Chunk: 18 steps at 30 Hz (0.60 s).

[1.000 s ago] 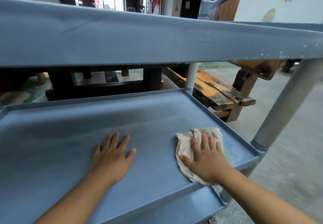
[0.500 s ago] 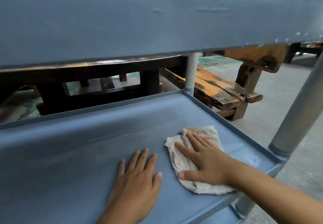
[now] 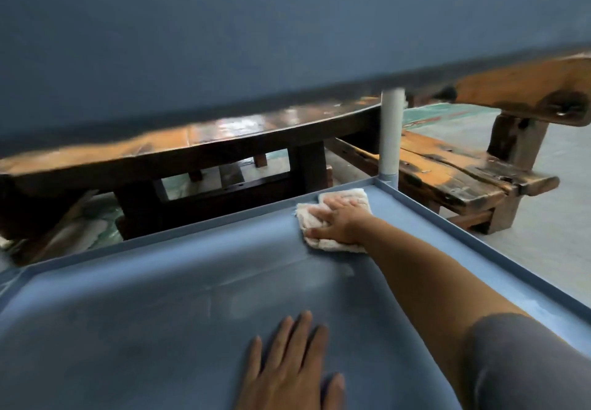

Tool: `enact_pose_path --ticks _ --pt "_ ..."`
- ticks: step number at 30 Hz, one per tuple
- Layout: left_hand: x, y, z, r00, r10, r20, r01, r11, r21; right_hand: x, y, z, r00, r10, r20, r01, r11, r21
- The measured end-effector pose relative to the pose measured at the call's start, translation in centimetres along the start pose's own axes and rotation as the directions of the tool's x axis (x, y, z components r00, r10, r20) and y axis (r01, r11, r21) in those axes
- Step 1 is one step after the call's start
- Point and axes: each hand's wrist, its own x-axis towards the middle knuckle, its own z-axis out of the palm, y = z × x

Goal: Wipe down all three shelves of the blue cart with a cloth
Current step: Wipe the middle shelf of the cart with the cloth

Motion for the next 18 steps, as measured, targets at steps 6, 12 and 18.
enact_pose_path --ticks 6,12,18 --pt "0.5 -0.2 -0.7 0.999 -0.02 0.031 0.02 1.0 -0.007 3.0 1.0 0.4 0.987 0.142 -0.082 -0.14 0.99 0.03" --pt "0.5 -0.5 -0.2 0.998 -0.059 0.018 0.059 0.998 0.02 2.1 1.3 0.5 0.95 0.307 -0.057 -0.303 0.95 0.073" --pt "0.4 -0.3 0.2 0.998 -0.058 0.004 0.058 0.998 0.012 0.7 3.5 0.4 0.884 0.466 -0.03 -0.461 0.881 0.104"
